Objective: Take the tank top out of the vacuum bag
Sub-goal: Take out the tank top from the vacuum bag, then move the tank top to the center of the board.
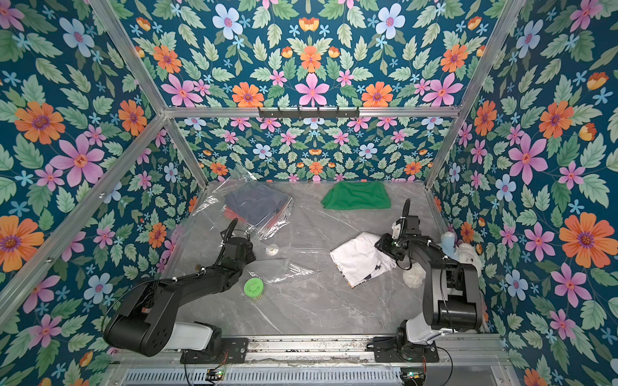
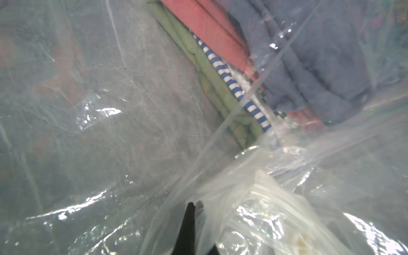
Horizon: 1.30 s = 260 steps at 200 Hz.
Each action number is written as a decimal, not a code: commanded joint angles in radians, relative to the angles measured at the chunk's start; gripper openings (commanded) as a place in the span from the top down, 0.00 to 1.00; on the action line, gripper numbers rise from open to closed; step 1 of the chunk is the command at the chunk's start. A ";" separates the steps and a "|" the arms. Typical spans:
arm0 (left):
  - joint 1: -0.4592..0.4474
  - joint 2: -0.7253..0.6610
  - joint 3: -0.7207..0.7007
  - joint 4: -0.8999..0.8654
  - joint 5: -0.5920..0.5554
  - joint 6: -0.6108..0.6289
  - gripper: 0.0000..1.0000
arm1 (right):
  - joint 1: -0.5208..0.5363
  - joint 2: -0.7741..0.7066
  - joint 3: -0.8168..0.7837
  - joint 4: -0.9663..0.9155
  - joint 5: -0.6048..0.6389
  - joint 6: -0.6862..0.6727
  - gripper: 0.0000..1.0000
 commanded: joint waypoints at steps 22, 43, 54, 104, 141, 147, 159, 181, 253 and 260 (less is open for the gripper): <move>0.002 -0.021 -0.008 0.002 -0.028 -0.009 1.00 | 0.118 -0.135 0.042 -0.070 0.167 -0.069 0.25; 0.002 -0.038 -0.006 -0.001 -0.041 0.002 1.00 | 0.218 -0.165 0.083 -0.135 0.257 -0.143 0.24; 0.002 -0.043 -0.001 -0.003 -0.048 0.008 1.00 | 0.271 -0.161 0.103 -0.166 0.291 -0.155 0.23; 0.002 -0.039 0.006 -0.003 -0.048 0.015 1.00 | 0.526 -0.032 0.188 -0.297 0.489 -0.113 0.21; 0.002 -0.037 0.007 -0.002 -0.048 0.019 1.00 | 0.642 0.080 0.196 -0.278 0.507 -0.076 0.23; 0.003 -0.036 0.007 -0.003 -0.048 0.019 1.00 | 0.655 0.101 0.201 -0.280 0.513 -0.074 0.25; 0.002 -0.035 0.006 -0.001 -0.047 0.019 1.00 | 0.680 0.134 0.212 -0.281 0.528 -0.073 0.29; 0.003 -0.025 0.006 0.005 -0.044 0.019 1.00 | 0.710 0.222 0.246 -0.283 0.501 -0.084 0.32; 0.002 -0.025 0.014 -0.009 -0.065 0.028 1.00 | 0.607 0.386 0.354 -0.287 0.520 -0.110 0.54; 0.002 -0.025 0.015 -0.009 -0.066 0.028 1.00 | 0.583 0.404 0.378 -0.280 0.507 -0.114 0.53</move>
